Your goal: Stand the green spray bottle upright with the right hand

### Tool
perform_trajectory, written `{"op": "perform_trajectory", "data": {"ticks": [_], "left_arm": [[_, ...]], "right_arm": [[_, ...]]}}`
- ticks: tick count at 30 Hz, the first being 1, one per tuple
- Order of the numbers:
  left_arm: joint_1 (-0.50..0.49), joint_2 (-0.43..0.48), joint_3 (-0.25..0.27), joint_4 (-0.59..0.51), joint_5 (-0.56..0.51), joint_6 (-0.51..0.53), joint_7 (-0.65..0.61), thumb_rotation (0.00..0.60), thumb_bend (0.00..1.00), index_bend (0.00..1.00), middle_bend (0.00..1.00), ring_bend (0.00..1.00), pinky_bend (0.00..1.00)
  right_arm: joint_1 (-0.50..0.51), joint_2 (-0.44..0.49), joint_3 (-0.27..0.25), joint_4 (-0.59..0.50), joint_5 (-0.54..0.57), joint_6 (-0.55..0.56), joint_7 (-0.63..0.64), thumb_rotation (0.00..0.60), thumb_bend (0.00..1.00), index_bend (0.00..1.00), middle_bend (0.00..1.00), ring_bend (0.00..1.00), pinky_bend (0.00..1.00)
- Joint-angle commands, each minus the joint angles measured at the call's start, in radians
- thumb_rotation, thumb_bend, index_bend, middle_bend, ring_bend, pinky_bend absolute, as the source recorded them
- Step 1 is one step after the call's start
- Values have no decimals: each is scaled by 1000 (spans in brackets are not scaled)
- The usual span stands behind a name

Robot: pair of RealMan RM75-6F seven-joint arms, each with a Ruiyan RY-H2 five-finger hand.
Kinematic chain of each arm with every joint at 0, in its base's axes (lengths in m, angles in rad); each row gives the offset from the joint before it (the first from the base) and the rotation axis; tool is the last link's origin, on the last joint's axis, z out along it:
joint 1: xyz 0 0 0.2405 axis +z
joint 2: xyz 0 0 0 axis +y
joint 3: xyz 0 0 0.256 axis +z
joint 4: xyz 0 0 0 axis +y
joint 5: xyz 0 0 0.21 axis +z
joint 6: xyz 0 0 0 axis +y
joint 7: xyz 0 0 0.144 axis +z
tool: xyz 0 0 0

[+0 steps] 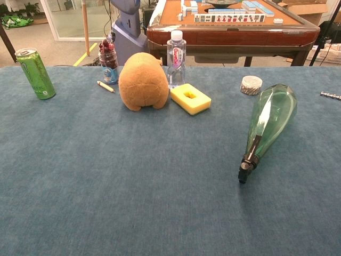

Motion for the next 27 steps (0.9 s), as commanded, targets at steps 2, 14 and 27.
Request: {"op": "perform_trajectory", "data": {"ticks": [2, 14, 27], "left_arm": [[-2, 3, 3, -5, -1, -7, 6, 600, 359, 152, 139, 159, 225], [2, 8, 0, -12, 2, 6, 0, 600, 359, 155, 139, 159, 225], [0, 16, 1, -27, 1, 1, 4, 600, 359, 163, 139, 160, 225]], "right_arm": [[3, 7, 0, -7, -3, -6, 4, 600, 356, 225, 268, 216, 336], [38, 20, -8, -14, -83, -18, -8, 600, 363, 225, 277, 214, 336], [204, 58, -75, -56, -254, -262, -91, 600, 586, 269, 152, 24, 139]]}}
